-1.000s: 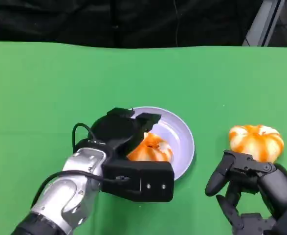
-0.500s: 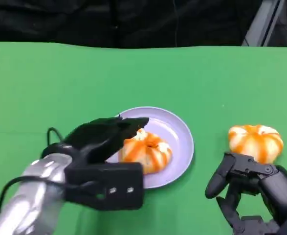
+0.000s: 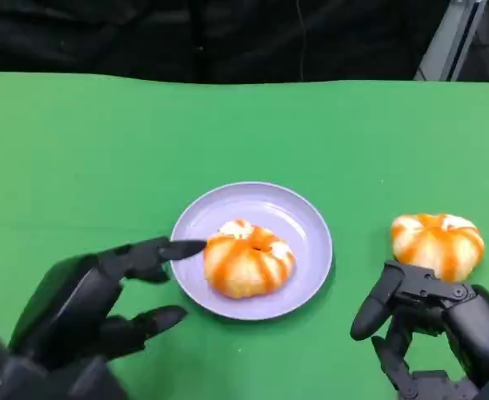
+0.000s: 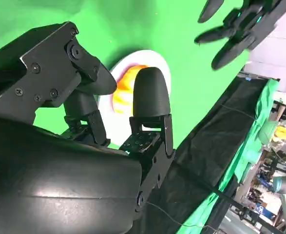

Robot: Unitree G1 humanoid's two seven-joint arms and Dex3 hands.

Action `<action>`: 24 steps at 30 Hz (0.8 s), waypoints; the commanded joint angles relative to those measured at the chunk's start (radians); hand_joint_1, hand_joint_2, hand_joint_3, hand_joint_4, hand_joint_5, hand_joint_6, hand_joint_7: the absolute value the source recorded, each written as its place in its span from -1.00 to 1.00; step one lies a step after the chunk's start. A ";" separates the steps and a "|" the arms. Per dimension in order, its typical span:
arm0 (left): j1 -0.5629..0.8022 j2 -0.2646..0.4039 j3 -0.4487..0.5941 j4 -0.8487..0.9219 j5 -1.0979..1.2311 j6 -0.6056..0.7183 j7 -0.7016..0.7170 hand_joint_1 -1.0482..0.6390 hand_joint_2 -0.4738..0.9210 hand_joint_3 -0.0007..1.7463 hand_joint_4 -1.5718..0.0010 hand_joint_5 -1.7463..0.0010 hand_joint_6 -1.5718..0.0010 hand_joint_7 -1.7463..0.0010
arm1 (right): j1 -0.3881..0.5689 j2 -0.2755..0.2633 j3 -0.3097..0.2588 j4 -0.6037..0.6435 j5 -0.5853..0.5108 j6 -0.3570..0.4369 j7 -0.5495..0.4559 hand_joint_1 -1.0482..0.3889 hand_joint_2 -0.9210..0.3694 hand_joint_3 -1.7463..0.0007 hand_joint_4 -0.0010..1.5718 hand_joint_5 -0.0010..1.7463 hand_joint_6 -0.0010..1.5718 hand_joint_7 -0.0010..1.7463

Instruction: Grasp the bread from the table and place it into the plate.

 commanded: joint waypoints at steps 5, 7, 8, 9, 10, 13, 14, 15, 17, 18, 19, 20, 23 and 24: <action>0.161 -0.115 0.076 -0.021 -0.176 -0.107 0.080 0.23 0.43 0.30 0.08 -0.70 0.10 -0.37 | -0.015 -0.012 -0.020 0.001 0.016 0.001 0.007 0.58 -0.21 -0.41 -0.04 0.87 -0.12 0.60; 0.196 -0.140 0.082 -0.041 -0.197 -0.110 0.086 0.25 0.47 0.30 0.02 -0.76 0.09 -0.44 | -0.018 -0.016 -0.029 0.007 0.023 -0.006 0.010 0.59 -0.21 -0.41 -0.05 0.87 -0.12 0.60; 0.206 -0.150 0.082 -0.047 -0.205 -0.112 0.086 0.27 0.48 0.33 0.01 -0.80 0.10 -0.49 | -0.019 -0.018 -0.033 0.009 0.026 -0.008 0.012 0.60 -0.21 -0.41 -0.04 0.87 -0.12 0.60; 0.216 -0.165 0.081 -0.052 -0.215 -0.107 0.088 0.29 0.47 0.37 -0.01 -0.84 0.10 -0.54 | -0.019 -0.021 -0.037 0.011 0.027 -0.011 0.013 0.60 -0.21 -0.41 -0.04 0.86 -0.12 0.60; 0.221 -0.176 0.079 -0.052 -0.225 -0.104 0.088 0.30 0.46 0.41 -0.02 -0.88 0.09 -0.59 | -0.018 -0.022 -0.041 0.011 0.030 -0.011 0.014 0.59 -0.21 -0.41 -0.04 0.86 -0.12 0.59; 0.214 -0.197 0.074 -0.035 -0.246 -0.103 0.081 0.32 0.41 0.50 -0.03 -0.97 0.08 -0.72 | -0.013 -0.028 -0.053 0.012 0.032 -0.017 0.020 0.56 -0.22 -0.39 -0.02 0.87 -0.11 0.59; 0.212 -0.203 0.073 -0.032 -0.251 -0.099 0.078 0.31 0.41 0.48 -0.02 -0.98 0.08 -0.72 | -0.011 -0.030 -0.058 0.015 0.035 -0.025 0.022 0.56 -0.22 -0.38 -0.02 0.86 -0.11 0.59; 0.210 -0.207 0.071 -0.028 -0.255 -0.099 0.076 0.31 0.41 0.47 -0.01 -0.99 0.08 -0.71 | -0.010 -0.031 -0.061 0.017 0.036 -0.031 0.023 0.57 -0.22 -0.39 -0.02 0.85 -0.11 0.59; 0.206 -0.215 0.070 -0.020 -0.253 -0.104 0.078 0.30 0.41 0.45 -0.01 -1.00 0.07 -0.72 | -0.009 -0.032 -0.065 0.015 0.036 -0.027 0.022 0.57 -0.21 -0.40 -0.03 0.84 -0.10 0.58; 0.204 -0.218 0.070 -0.017 -0.252 -0.106 0.079 0.29 0.41 0.45 -0.02 -1.00 0.06 -0.72 | -0.009 -0.033 -0.065 0.014 0.034 -0.025 0.022 0.56 -0.21 -0.40 -0.03 0.83 -0.10 0.58; 0.202 -0.220 0.071 -0.012 -0.251 -0.110 0.080 0.29 0.40 0.45 -0.02 -1.00 0.06 -0.72 | -0.010 -0.035 -0.065 0.014 0.034 -0.024 0.022 0.55 -0.21 -0.39 -0.03 0.83 -0.10 0.58; 0.198 -0.221 0.073 -0.006 -0.252 -0.115 0.079 0.29 0.38 0.47 -0.02 -1.00 0.06 -0.72 | -0.011 -0.036 -0.064 0.016 0.030 -0.028 0.022 0.54 -0.21 -0.38 -0.02 0.83 -0.10 0.58; 0.191 -0.218 0.078 0.006 -0.268 -0.115 0.068 0.29 0.37 0.48 -0.03 -1.00 0.05 -0.72 | -0.016 -0.035 -0.060 0.026 0.028 -0.036 0.018 0.54 -0.21 -0.36 0.00 0.84 -0.10 0.58; 0.189 -0.216 0.079 0.010 -0.274 -0.117 0.064 0.29 0.37 0.48 -0.03 -1.00 0.05 -0.72 | -0.017 -0.033 -0.059 0.027 0.028 -0.035 0.018 0.55 -0.21 -0.36 0.00 0.84 -0.10 0.58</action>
